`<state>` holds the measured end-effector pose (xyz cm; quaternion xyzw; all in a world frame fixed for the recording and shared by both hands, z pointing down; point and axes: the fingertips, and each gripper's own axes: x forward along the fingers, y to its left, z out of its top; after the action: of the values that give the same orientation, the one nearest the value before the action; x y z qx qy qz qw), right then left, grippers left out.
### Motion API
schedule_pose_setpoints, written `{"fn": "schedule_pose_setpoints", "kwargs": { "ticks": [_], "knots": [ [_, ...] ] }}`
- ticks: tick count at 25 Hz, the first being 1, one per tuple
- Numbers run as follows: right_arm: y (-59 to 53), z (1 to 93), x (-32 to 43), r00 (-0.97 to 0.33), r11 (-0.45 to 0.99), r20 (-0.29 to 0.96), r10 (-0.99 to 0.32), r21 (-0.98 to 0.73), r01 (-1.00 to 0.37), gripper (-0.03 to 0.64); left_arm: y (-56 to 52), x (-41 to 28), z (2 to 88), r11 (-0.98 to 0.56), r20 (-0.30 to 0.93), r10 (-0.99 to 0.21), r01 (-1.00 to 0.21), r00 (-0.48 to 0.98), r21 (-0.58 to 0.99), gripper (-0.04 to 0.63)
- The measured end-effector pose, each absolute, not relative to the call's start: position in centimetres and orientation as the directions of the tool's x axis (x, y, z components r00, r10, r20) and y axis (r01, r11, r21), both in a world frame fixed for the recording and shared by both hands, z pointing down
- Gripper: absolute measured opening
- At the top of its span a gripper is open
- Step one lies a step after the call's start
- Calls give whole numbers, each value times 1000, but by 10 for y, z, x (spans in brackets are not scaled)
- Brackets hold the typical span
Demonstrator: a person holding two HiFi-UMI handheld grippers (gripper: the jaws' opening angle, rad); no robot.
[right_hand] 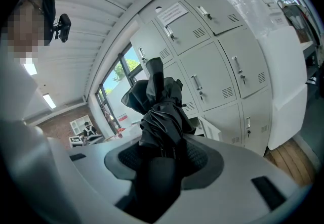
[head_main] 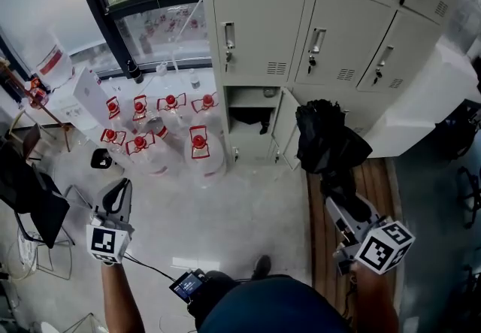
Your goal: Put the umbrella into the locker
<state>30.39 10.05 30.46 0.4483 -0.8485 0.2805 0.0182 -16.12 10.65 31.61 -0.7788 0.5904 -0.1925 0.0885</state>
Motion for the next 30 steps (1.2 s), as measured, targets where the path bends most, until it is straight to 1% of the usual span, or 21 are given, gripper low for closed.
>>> {"fn": "schedule_pose_setpoints", "kwargs": {
  "ticks": [2, 4, 5, 7, 8, 11, 13, 15, 20, 30],
  "knots": [
    [95, 306, 310, -596, 450, 282, -752, -441, -777, 204, 94, -193, 314, -215, 186, -970, -910, 156, -355, 35],
    [92, 308, 311, -591, 448, 286, -755, -433, -782, 204, 90, -189, 290, -171, 149, -980, -946, 133, -276, 35],
    [92, 310, 309, -587, 442, 289, -756, -435, -784, 204, 91, -174, 271, -184, 120, -980, -961, 162, -209, 35],
    [91, 310, 305, -576, 428, 294, -763, -438, -791, 204, 90, -137, 233, -271, 51, -962, -959, 268, -83, 35],
    [88, 310, 302, -567, 419, 297, -769, -437, -796, 204, 88, -121, 220, -320, 27, -947, -946, 319, -54, 35],
    [80, 313, 288, -534, 377, 305, -788, -447, -811, 204, 74, -85, 200, -418, -6, -908, -905, 419, -81, 35],
    [77, 313, 277, -517, 350, 307, -799, -461, -816, 204, 59, -73, 199, -452, -10, -890, -884, 457, -120, 35],
    [75, 308, 265, -499, 330, 304, -811, -467, -820, 204, 45, -72, 207, -479, 24, -876, -865, 481, -146, 35],
    [66, 303, 241, -458, 290, 303, -836, -464, -837, 204, 18, -70, 211, -584, 40, -810, -799, 585, -141, 35],
    [52, 303, 212, -393, 225, 307, -867, -463, -857, 204, -19, -76, 212, -676, 21, -734, -727, 679, -122, 35]
  ]
}}
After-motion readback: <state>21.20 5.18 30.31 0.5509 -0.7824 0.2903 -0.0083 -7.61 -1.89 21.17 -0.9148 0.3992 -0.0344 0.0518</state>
